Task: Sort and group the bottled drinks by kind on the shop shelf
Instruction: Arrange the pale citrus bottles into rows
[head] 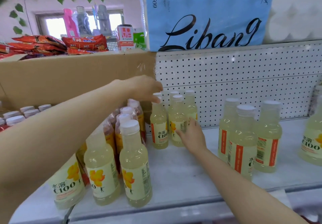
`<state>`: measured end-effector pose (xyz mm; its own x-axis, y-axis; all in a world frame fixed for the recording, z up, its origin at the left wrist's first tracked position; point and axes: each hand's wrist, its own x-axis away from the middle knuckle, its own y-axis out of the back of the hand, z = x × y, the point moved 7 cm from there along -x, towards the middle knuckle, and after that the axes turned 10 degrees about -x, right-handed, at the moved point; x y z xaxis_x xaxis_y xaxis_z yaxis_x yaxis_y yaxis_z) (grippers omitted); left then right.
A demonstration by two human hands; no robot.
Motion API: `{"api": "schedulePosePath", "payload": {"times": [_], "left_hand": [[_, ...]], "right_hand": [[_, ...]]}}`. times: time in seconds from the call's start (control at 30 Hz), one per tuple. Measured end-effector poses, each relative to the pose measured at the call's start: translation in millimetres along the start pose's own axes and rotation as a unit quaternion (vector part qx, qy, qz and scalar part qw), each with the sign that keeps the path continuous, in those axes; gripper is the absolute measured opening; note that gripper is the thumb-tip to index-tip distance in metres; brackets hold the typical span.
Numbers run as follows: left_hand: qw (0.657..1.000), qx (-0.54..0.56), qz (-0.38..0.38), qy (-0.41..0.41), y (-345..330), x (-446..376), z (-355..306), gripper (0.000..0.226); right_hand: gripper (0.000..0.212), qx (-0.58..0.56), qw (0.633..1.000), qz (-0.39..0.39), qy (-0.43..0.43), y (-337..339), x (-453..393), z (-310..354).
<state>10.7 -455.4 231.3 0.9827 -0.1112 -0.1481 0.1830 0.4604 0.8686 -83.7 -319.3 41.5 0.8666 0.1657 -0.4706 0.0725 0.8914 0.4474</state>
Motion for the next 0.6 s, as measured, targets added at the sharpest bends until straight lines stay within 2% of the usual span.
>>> {"api": "schedulePosePath", "payload": {"times": [0.13,0.2,0.3,0.37,0.43,0.47,0.5,0.6], "left_hand": [[0.986,0.108,-0.089,0.090,26,73,-14,0.048],[0.956,0.179,-0.171,0.160,22,111,-23,0.053],[0.865,0.281,-0.328,0.254,-6,171,-54,0.075],[0.794,0.349,-0.395,0.304,-36,202,-83,0.088],[0.734,0.420,-0.401,0.353,-72,215,-106,0.097],[0.714,0.448,-0.387,0.374,-88,215,-114,0.100],[0.706,0.461,-0.368,0.392,-101,213,-121,0.103],[0.717,0.435,-0.343,0.423,-121,204,-131,0.107]], "right_hand": [[0.057,0.054,0.997,0.000,0.048,23,33,23],[0.057,0.074,0.994,0.003,0.083,34,54,33],[0.063,0.091,0.988,-0.002,0.121,51,89,47],[0.061,0.110,0.981,-0.007,0.159,61,112,55],[0.056,0.126,0.966,-0.043,0.222,73,135,58],[0.050,0.120,0.959,-0.076,0.245,81,146,56],[0.045,0.108,0.952,-0.110,0.263,91,155,53],[0.039,0.069,0.942,-0.177,0.277,119,172,38]]}}
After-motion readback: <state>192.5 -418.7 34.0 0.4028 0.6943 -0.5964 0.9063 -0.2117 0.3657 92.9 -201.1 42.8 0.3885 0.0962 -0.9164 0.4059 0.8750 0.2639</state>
